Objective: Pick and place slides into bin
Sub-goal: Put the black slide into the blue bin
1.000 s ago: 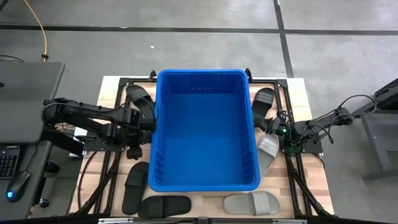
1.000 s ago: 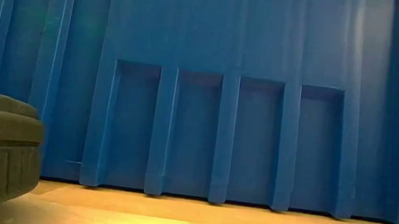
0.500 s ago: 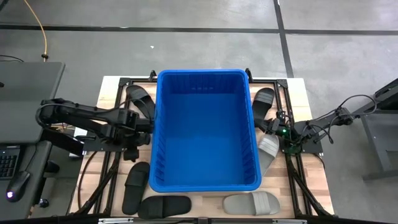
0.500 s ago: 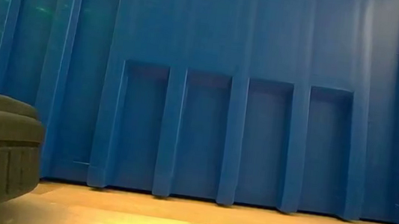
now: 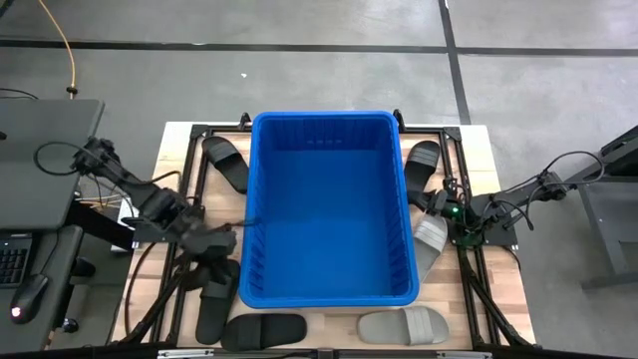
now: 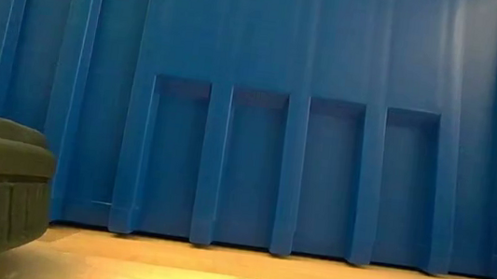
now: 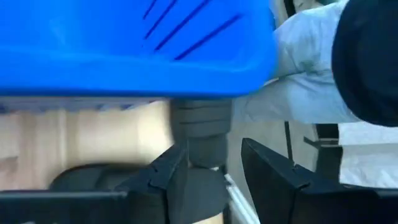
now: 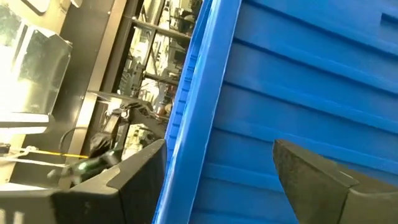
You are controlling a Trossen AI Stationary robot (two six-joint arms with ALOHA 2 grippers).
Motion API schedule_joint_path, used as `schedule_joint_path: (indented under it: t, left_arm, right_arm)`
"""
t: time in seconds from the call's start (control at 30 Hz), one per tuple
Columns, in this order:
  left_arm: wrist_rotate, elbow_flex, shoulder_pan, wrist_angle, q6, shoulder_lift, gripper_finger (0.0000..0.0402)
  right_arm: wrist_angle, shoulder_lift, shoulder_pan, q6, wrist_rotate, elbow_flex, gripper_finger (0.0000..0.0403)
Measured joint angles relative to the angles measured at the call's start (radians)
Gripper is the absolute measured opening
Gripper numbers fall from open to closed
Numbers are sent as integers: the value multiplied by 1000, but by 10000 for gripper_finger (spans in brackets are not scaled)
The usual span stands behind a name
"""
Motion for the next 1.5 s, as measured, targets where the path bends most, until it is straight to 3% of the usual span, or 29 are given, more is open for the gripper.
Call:
schedule_joint_path:
  t: [0.27,0.43,0.6,0.87,0.97,1.1,1.37,1.5]
  left_arm:
    - [-113,37,-280,-22,-257,139,138]
    - [-186,37,-387,-7,-340,272,138]
    - [-266,65,-403,-48,-412,374,138]
    - [-222,75,-406,-52,-460,509,156]
    - [-220,74,-424,-64,-483,519,176]
    - [-297,74,-444,-73,-482,519,212]
    - [-406,74,-442,-240,-472,522,273]
    - [-372,73,-457,-227,-415,535,278]
  right_arm:
    - [0,-1,0,0,-25,0,281]
    - [0,0,0,-2,-72,0,281]
    - [1,6,0,-3,-121,1,281]
    - [2,20,0,43,-236,1,281]
    - [3,25,0,54,-255,1,281]
    - [6,34,0,46,-249,1,281]
    - [17,84,0,60,-241,3,282]
    - [17,92,0,93,-242,5,282]
